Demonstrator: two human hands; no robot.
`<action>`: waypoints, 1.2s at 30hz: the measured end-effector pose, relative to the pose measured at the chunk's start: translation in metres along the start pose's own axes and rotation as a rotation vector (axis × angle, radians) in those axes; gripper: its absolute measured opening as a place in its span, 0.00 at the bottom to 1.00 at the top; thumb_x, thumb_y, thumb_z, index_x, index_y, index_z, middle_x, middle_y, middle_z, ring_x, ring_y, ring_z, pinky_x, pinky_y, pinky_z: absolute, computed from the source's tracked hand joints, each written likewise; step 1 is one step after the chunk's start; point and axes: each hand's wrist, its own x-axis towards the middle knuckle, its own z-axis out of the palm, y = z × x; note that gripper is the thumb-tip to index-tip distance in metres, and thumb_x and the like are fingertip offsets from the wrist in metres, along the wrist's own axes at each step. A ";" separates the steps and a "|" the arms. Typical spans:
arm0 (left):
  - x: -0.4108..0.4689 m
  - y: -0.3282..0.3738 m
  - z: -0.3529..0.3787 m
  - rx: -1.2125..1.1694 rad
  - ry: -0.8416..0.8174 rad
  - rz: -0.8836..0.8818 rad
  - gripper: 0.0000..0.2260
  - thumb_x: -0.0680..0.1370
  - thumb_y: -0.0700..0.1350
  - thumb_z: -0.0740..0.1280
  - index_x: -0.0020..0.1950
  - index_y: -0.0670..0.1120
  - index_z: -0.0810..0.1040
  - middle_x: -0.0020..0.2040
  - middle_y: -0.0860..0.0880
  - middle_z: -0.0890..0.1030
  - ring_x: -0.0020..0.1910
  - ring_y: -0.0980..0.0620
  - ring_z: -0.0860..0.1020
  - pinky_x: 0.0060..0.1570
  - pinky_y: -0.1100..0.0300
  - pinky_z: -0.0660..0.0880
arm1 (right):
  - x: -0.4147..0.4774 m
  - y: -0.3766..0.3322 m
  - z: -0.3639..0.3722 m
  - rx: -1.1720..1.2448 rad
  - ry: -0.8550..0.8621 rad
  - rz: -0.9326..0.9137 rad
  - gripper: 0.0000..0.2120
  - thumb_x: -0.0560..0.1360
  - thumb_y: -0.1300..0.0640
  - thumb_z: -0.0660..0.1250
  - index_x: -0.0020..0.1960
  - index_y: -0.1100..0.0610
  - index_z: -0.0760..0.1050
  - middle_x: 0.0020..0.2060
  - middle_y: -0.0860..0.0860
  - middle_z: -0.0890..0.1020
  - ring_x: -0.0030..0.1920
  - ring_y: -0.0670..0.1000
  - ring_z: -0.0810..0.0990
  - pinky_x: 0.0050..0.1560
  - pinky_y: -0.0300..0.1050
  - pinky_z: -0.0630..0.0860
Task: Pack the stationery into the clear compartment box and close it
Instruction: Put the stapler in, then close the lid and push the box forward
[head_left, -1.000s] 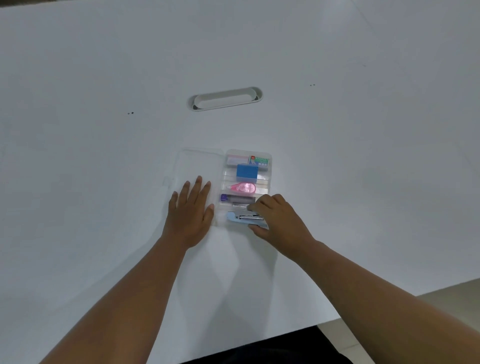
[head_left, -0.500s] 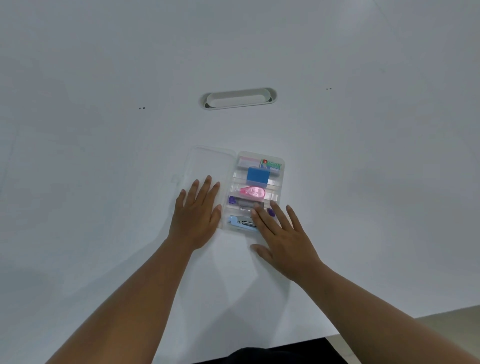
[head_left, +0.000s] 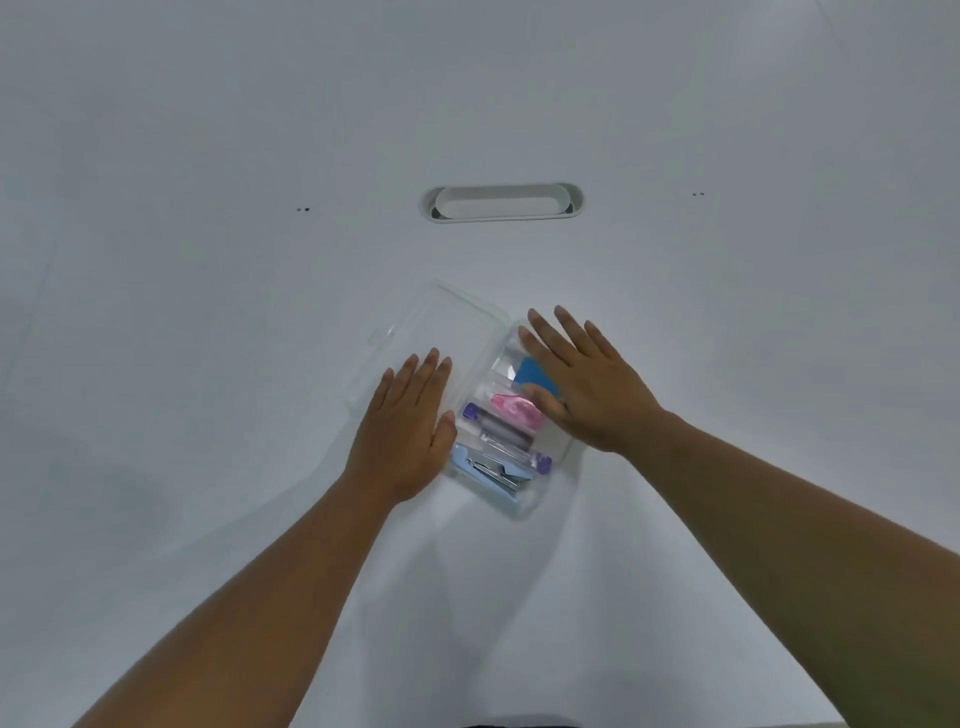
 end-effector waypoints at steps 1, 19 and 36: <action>-0.002 0.010 0.005 -0.038 0.020 -0.065 0.29 0.78 0.56 0.47 0.77 0.46 0.51 0.78 0.47 0.54 0.76 0.49 0.49 0.74 0.50 0.46 | 0.007 0.004 -0.001 -0.002 -0.013 -0.047 0.30 0.80 0.41 0.46 0.77 0.52 0.45 0.78 0.48 0.48 0.78 0.51 0.42 0.77 0.53 0.47; 0.086 -0.011 -0.029 0.268 -0.108 0.386 0.33 0.78 0.63 0.50 0.77 0.45 0.49 0.78 0.47 0.51 0.76 0.51 0.48 0.75 0.49 0.49 | -0.035 -0.074 0.036 0.252 0.162 0.635 0.37 0.78 0.37 0.45 0.77 0.61 0.43 0.78 0.56 0.50 0.78 0.56 0.47 0.76 0.56 0.46; 0.142 -0.016 -0.034 0.037 0.115 0.020 0.13 0.77 0.45 0.63 0.60 0.43 0.75 0.54 0.45 0.77 0.53 0.44 0.72 0.51 0.50 0.71 | 0.103 0.043 -0.009 0.155 0.097 0.244 0.12 0.77 0.64 0.58 0.59 0.61 0.72 0.54 0.59 0.75 0.52 0.61 0.71 0.49 0.56 0.75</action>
